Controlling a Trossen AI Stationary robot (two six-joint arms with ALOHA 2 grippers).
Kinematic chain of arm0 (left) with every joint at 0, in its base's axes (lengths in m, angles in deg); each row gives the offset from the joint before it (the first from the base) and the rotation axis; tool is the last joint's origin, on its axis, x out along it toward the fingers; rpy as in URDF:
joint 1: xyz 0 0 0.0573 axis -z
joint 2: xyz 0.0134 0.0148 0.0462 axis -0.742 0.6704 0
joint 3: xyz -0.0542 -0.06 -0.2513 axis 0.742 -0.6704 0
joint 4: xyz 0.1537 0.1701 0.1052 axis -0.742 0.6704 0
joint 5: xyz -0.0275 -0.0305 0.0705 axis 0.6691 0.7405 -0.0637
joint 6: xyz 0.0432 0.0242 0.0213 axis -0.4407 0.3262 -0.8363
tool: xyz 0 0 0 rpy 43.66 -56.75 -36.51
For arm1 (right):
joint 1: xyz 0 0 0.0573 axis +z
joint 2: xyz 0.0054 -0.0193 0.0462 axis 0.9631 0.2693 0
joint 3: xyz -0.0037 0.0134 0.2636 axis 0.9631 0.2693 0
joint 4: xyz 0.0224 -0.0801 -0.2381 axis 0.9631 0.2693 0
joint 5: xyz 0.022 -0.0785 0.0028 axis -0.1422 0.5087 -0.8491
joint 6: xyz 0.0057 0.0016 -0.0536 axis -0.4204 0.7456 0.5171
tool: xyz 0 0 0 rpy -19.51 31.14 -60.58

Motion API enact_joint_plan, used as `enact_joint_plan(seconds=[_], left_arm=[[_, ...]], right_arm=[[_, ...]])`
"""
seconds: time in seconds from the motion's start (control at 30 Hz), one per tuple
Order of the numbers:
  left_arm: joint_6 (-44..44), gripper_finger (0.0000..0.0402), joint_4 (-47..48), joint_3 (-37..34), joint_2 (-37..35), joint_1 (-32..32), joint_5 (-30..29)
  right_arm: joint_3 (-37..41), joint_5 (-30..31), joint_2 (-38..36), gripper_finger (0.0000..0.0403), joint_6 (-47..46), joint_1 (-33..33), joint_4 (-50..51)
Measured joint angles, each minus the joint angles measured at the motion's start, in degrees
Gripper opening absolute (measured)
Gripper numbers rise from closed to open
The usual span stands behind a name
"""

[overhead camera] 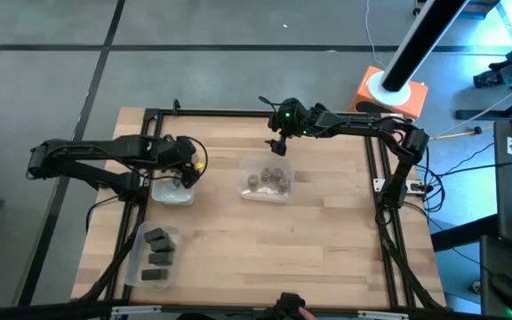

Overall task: Sort spices by type
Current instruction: Put the gold seasoning bottle into the white bin

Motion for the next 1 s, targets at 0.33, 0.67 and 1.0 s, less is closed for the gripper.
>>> enact_joint_plan(seconds=[0.33,0.67,1.0], left_arm=[[1.44,0.0263,6.87,-0.07,-2.30,0.07,-2.27],[1.54,0.0263,5.79,-5.18,-2.25,0.04,-3.04],[2.62,0.0264,0.71,-10.20,-2.23,0.02,-3.41]], right_arm=[[0.00,-0.02,0.00,0.0380,-0.35,0.02,-0.05],[0.00,-0.06,0.02,0.0380,-0.35,0.02,-1.09],[0.00,-0.09,0.02,0.0380,-0.33,0.01,-2.35]])
